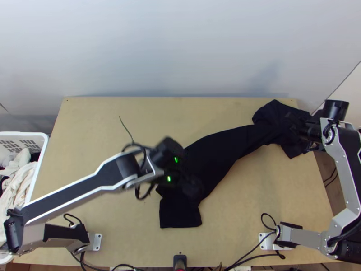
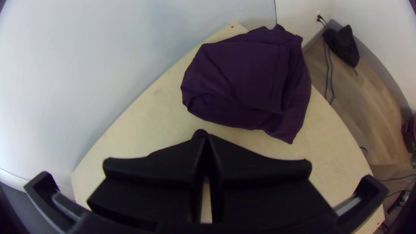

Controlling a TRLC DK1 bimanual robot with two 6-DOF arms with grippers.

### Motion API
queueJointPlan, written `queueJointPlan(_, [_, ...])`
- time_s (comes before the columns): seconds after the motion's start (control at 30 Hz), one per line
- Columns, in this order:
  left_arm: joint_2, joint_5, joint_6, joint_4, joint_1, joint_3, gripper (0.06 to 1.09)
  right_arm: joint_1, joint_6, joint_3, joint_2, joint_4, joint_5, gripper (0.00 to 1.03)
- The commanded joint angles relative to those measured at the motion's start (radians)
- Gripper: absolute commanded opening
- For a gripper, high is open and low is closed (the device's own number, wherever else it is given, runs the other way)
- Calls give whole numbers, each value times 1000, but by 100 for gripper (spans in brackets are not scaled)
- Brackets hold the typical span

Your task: Fold the t-shirt

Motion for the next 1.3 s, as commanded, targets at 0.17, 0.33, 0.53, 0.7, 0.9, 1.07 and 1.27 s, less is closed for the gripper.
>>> queueJointPlan(0.17, [109,-10,86,37,248,-91,104,27,14,-11,-27,30,0,3])
queueJointPlan(0.33, [200,-14,80,94,226,-86,104,49,15,-10,-35,30,0,3])
queueJointPlan(0.53, [324,-25,75,97,206,7,103,81,31,-8,-58,28,-1,3])
queueJointPlan(0.7, [393,-45,74,95,205,52,90,98,34,-10,-76,28,-1,3])
queueJointPlan(0.9, [431,-111,58,100,208,64,70,109,34,-2,-87,25,-4,3])
queueJointPlan(1.07, [440,-133,40,112,205,64,49,121,34,6,-87,24,-6,3])
queueJointPlan(1.27, [447,-140,34,112,205,84,31,139,35,27,-79,20,-6,3])
